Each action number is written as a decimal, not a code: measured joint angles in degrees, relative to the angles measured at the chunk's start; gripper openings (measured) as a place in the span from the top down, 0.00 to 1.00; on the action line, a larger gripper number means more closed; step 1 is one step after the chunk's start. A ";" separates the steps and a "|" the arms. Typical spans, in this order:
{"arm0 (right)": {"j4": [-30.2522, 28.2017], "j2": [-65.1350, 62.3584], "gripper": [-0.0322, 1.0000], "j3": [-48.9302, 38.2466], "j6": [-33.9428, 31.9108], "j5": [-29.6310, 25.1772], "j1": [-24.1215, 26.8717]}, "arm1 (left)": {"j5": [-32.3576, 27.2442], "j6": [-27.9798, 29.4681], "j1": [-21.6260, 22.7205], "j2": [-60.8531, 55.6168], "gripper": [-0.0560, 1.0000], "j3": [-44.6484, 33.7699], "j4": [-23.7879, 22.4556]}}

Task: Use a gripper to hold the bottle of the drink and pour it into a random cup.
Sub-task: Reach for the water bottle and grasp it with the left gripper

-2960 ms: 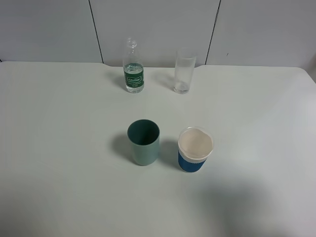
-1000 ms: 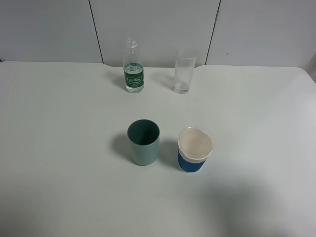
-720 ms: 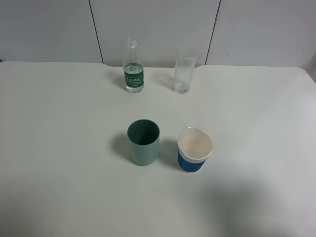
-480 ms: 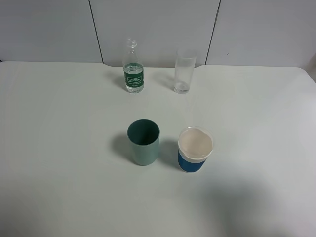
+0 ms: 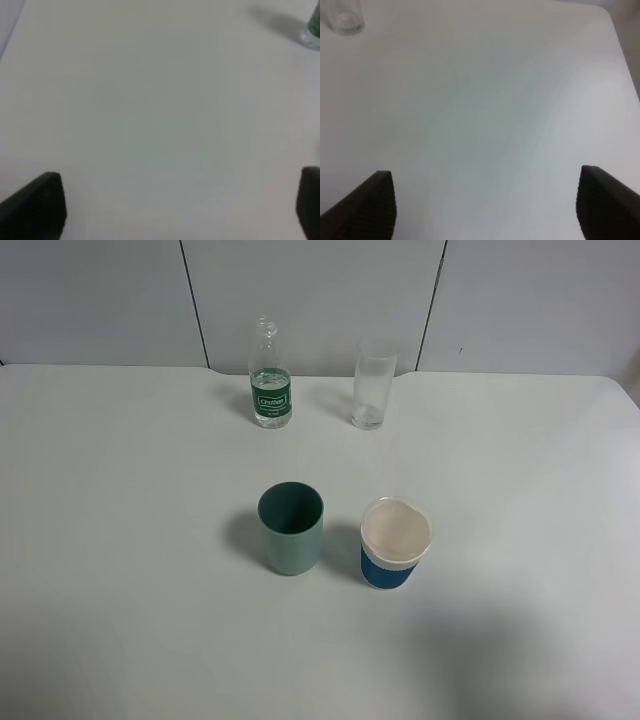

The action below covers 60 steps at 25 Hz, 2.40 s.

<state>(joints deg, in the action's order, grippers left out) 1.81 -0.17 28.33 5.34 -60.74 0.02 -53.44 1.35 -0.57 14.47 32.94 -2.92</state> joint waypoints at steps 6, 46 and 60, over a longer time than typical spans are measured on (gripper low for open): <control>0.00 0.00 0.25 0.00 0.00 0.00 0.00 | 3.07 -6.71 0.00 11.72 0.09 0.11 3.59; 0.00 0.00 0.25 0.00 0.00 0.00 0.00 | 46.82 -15.61 -20.51 63.40 0.11 0.17 2.92; 0.00 0.00 0.25 0.00 0.00 0.00 0.00 | 71.12 -15.21 -20.51 73.89 0.11 0.22 2.92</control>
<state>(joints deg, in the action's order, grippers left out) 1.81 -0.17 28.33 5.34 -60.74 0.02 17.68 -13.86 -21.08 88.36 33.16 0.00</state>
